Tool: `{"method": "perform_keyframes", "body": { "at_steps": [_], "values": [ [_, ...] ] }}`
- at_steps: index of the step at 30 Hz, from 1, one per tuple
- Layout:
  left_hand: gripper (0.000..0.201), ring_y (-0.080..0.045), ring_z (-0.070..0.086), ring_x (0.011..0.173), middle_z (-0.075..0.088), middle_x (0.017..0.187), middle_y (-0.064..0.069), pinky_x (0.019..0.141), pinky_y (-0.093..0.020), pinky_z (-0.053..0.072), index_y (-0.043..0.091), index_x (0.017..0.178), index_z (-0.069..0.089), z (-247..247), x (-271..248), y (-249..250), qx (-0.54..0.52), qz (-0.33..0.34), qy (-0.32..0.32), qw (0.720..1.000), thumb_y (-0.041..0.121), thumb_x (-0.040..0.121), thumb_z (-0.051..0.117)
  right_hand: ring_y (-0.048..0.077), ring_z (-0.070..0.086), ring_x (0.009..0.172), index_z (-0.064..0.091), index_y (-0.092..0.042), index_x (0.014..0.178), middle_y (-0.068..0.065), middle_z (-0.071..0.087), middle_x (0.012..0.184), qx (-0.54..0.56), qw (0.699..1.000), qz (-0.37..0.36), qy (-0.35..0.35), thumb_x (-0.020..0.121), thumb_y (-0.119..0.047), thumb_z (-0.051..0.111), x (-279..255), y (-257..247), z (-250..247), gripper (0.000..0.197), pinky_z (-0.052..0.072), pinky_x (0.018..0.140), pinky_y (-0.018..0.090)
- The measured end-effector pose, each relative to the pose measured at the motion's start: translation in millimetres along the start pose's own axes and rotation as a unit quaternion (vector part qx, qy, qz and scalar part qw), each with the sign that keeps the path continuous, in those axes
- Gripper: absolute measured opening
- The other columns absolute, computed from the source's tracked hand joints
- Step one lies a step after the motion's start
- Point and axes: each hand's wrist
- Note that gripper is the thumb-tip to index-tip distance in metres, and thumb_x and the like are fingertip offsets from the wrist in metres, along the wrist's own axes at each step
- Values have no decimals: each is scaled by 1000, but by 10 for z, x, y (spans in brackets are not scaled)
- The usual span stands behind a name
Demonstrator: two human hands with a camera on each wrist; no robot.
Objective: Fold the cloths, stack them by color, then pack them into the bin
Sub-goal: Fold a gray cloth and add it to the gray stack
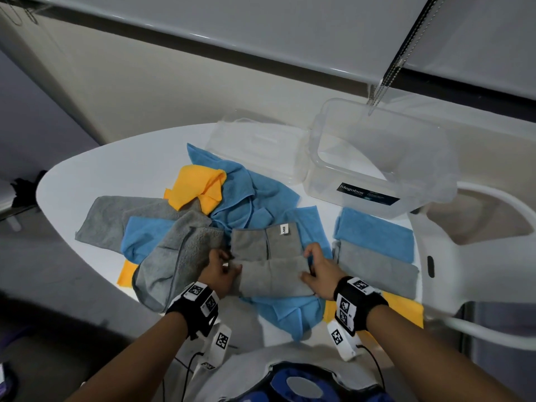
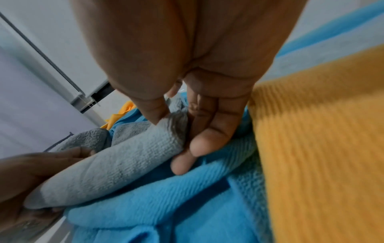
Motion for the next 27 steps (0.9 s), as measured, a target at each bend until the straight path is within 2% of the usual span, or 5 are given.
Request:
{"method": "perform_keyframes", "body": {
  "at_steps": [10,15,19,22,27],
  "values": [
    [66,-16,49,101,42,121,0,81,-6,32,43,124,50,-239,-44,-264,177,198,-124,956,-6,80,49,19,58,99,35,-43,130,0,58,118,-130,984,-108,-60,80,-1,51,-11,71,-100,68,51,89,34],
    [37,-30,55,106,53,122,-8,83,-36,53,24,109,59,-129,-28,-211,84,127,-105,983,13,77,73,20,55,95,45,-37,134,-3,43,113,-166,980,-100,-41,85,-8,55,42,50,-93,58,50,88,34],
    [32,-20,54,97,51,109,-3,81,-22,49,13,100,65,-152,33,-192,-22,100,-50,993,-6,75,68,11,50,87,58,-32,128,-3,38,104,-93,986,-133,-45,85,-12,63,103,142,-182,47,41,86,18],
    [36,-8,51,110,52,117,6,97,-12,36,46,102,67,-196,71,-246,48,172,-59,982,17,82,66,5,49,89,64,-23,123,1,44,104,-36,989,-142,-13,85,-9,68,177,177,-249,41,35,85,6],
    [20,-16,59,78,68,78,7,72,-29,48,39,88,65,-215,120,-59,-85,16,-54,995,36,70,57,23,56,101,62,-3,107,9,54,110,-8,996,-66,58,94,-20,61,346,137,-264,21,43,94,32]
  ]
}}
Point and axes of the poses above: each hand's wrist, its own x-axis towards the middle knuckle, its own z-axis out of the palm, y = z × x
